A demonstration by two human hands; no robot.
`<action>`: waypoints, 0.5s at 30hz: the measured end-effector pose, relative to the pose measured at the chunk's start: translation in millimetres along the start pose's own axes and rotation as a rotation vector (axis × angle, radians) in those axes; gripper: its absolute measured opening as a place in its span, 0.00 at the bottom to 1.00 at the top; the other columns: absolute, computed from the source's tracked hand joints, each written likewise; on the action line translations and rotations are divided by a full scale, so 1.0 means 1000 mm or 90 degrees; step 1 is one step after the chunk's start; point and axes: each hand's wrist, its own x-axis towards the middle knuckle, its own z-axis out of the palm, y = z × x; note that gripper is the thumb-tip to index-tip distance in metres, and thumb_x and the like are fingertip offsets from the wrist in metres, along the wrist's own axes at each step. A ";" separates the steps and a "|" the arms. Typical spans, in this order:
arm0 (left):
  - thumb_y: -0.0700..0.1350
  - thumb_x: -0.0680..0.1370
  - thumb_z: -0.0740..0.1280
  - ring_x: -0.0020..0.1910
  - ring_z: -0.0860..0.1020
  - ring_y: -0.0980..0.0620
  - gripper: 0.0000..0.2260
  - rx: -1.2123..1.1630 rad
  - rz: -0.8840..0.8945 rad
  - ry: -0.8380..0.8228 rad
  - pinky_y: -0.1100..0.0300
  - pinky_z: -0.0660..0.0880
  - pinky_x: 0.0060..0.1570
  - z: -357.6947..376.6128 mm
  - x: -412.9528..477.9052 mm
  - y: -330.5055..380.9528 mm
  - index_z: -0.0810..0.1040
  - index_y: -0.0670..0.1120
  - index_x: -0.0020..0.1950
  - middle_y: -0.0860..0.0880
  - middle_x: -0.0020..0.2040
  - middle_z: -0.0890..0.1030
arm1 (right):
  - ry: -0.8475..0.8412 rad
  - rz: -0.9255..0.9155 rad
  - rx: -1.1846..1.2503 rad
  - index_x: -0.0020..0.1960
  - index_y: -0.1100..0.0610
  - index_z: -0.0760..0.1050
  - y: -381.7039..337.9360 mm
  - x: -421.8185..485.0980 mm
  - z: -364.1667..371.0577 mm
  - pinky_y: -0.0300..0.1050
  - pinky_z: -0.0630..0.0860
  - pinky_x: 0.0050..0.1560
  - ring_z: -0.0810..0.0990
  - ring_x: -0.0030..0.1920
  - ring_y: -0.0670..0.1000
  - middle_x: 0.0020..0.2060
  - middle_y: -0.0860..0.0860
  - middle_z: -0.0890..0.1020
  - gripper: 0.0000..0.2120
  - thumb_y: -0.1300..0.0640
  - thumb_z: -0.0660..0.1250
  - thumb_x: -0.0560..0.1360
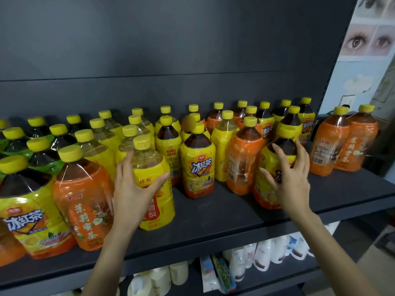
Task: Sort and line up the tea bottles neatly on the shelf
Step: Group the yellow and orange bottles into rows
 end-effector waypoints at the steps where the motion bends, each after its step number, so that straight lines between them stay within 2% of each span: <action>1: 0.61 0.65 0.70 0.71 0.62 0.49 0.43 0.002 -0.001 0.002 0.51 0.64 0.62 0.000 0.000 0.000 0.56 0.51 0.76 0.48 0.73 0.63 | -0.004 -0.001 0.010 0.71 0.46 0.62 0.004 0.002 0.002 0.69 0.75 0.49 0.52 0.74 0.63 0.75 0.60 0.55 0.29 0.43 0.63 0.73; 4: 0.62 0.65 0.70 0.71 0.63 0.49 0.43 0.015 -0.003 0.007 0.50 0.65 0.62 0.001 0.001 0.000 0.57 0.51 0.75 0.49 0.72 0.64 | 0.010 0.038 0.013 0.72 0.49 0.62 0.005 0.005 0.007 0.75 0.58 0.65 0.47 0.75 0.66 0.75 0.63 0.51 0.30 0.52 0.69 0.74; 6: 0.63 0.65 0.69 0.71 0.63 0.49 0.43 0.025 -0.006 0.007 0.49 0.66 0.62 0.001 0.000 0.000 0.57 0.52 0.75 0.49 0.72 0.64 | 0.046 0.063 0.012 0.72 0.53 0.63 -0.013 0.003 0.011 0.74 0.47 0.69 0.46 0.75 0.65 0.75 0.63 0.50 0.30 0.61 0.71 0.72; 8: 0.64 0.65 0.69 0.70 0.63 0.49 0.43 0.030 -0.007 0.008 0.48 0.66 0.61 0.001 0.000 0.001 0.57 0.52 0.75 0.49 0.72 0.64 | 0.069 -0.019 0.062 0.70 0.55 0.64 -0.050 0.000 0.018 0.70 0.50 0.70 0.50 0.75 0.61 0.74 0.61 0.53 0.31 0.63 0.71 0.70; 10: 0.64 0.65 0.69 0.70 0.63 0.49 0.43 0.031 -0.006 0.008 0.48 0.66 0.62 0.001 0.000 0.001 0.57 0.52 0.75 0.49 0.72 0.64 | 0.016 -0.127 0.163 0.71 0.54 0.63 -0.091 -0.002 0.030 0.62 0.60 0.71 0.55 0.74 0.57 0.73 0.56 0.56 0.29 0.59 0.70 0.72; 11: 0.64 0.65 0.68 0.71 0.63 0.49 0.43 0.032 -0.008 0.006 0.48 0.66 0.62 0.001 0.000 0.001 0.56 0.52 0.75 0.49 0.72 0.64 | -0.029 -0.150 0.204 0.72 0.52 0.62 -0.110 -0.001 0.039 0.56 0.61 0.71 0.56 0.74 0.56 0.73 0.55 0.55 0.29 0.55 0.69 0.74; 13: 0.65 0.65 0.69 0.71 0.63 0.49 0.44 0.036 -0.009 0.003 0.48 0.65 0.62 0.000 0.000 -0.001 0.56 0.53 0.75 0.49 0.72 0.63 | -0.119 -0.108 0.273 0.75 0.49 0.55 -0.138 0.004 0.059 0.53 0.61 0.70 0.54 0.74 0.57 0.74 0.56 0.52 0.35 0.46 0.68 0.75; 15: 0.67 0.65 0.69 0.71 0.62 0.49 0.45 0.037 -0.002 0.004 0.49 0.65 0.62 0.000 -0.001 -0.001 0.56 0.53 0.75 0.49 0.72 0.63 | -0.159 -0.053 0.262 0.77 0.46 0.49 -0.151 0.009 0.079 0.58 0.63 0.69 0.51 0.74 0.61 0.74 0.58 0.51 0.41 0.41 0.68 0.72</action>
